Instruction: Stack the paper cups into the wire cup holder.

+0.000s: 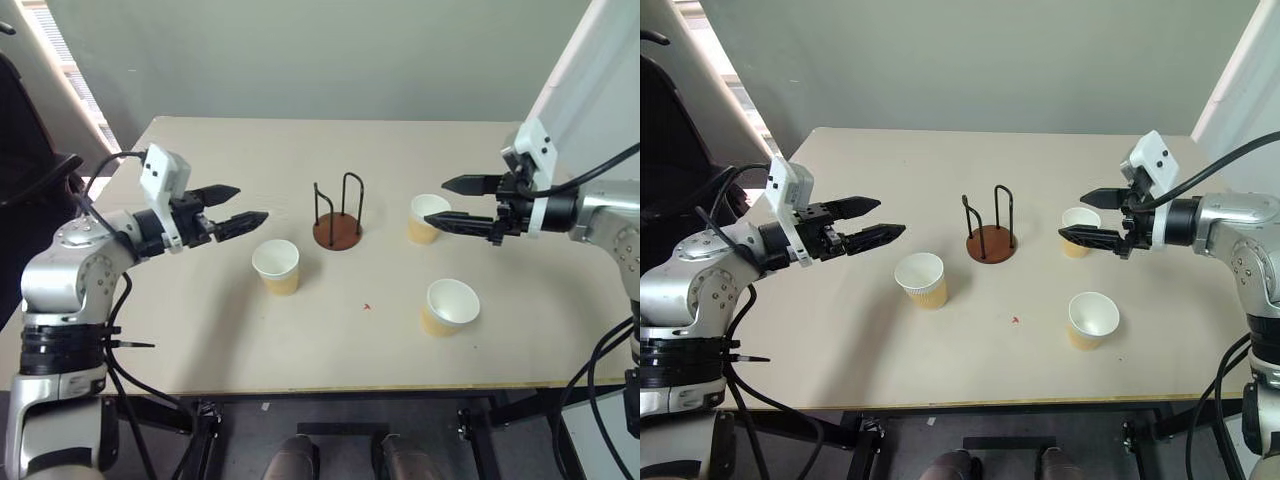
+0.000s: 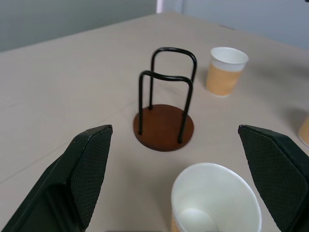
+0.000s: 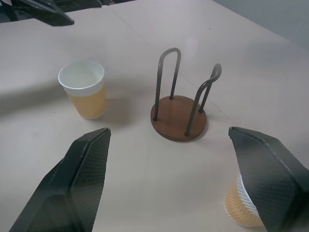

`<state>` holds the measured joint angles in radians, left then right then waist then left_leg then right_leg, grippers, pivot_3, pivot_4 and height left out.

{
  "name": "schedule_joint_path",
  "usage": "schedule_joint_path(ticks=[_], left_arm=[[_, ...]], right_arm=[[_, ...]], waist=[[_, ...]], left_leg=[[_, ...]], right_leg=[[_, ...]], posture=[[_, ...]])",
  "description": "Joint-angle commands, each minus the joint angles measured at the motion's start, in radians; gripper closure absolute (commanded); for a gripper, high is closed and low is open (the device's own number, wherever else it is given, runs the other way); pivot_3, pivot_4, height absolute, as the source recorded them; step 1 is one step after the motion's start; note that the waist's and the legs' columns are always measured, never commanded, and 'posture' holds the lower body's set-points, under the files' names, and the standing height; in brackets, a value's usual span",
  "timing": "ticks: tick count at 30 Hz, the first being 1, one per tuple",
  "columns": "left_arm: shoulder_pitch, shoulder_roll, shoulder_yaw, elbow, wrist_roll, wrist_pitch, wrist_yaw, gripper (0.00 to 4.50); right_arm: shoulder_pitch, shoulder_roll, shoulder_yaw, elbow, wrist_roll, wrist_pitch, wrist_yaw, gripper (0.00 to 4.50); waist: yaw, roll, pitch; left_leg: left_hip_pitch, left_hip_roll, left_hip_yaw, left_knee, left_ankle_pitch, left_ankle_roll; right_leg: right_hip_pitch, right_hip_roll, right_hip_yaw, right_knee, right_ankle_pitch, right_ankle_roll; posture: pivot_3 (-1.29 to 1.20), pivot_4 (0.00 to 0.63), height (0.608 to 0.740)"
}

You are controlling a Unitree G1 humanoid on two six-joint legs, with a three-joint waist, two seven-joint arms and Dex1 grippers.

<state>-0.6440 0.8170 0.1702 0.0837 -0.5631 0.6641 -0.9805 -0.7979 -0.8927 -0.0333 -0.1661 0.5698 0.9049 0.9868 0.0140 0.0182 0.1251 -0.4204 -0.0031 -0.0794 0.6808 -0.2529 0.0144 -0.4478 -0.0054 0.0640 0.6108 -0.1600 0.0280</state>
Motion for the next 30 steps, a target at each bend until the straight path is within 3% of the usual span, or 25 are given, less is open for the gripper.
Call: schedule_joint_path(ticks=[1,12,21,30], left_arm=[[-0.03,0.018,-0.024,0.0,-0.001,-0.002,-0.062,0.0],[-0.104,-0.128,-0.134,-0.06,0.008,0.054,-0.006,0.0],[-0.163,-0.178,-0.229,0.028,0.124,0.037,0.05,0.0],[-0.212,-0.249,-0.25,0.113,0.203,-0.023,0.08,0.0]], right_arm=[[-0.022,-0.016,-0.041,-0.04,0.023,0.005,-0.002,0.45],[-0.013,-0.043,-0.076,-0.039,0.018,-0.019,-0.02,0.45],[0.021,-0.065,-0.121,-0.081,0.036,0.023,-0.066,0.45],[0.045,-0.08,-0.147,-0.111,0.052,0.037,-0.087,0.45]], waist=[[0.0,0.0,0.0],[0.002,0.0,0.0],[0.001,0.0,0.0],[0.006,0.0,0.0]], left_leg=[[0.0,0.0,0.0,0.0,0.0,0.0],[0.0,0.0,0.0,0.0,0.0,0.0],[0.0,0.0,0.0,0.0,0.0,0.0],[0.0,0.0,0.0,0.001,0.0,0.0]], right_leg=[[0.0,0.0,0.0,0.0,0.0,0.0],[0.0,-0.001,0.0,0.0,0.001,0.001],[0.0,0.0,0.0,0.0,0.004,0.007],[0.001,0.0,0.0,-0.001,0.004,0.009]], posture=[[0.0,0.15,0.74],[0.0,0.15,0.74],[0.0,0.15,0.74],[0.0,0.15,0.74]])
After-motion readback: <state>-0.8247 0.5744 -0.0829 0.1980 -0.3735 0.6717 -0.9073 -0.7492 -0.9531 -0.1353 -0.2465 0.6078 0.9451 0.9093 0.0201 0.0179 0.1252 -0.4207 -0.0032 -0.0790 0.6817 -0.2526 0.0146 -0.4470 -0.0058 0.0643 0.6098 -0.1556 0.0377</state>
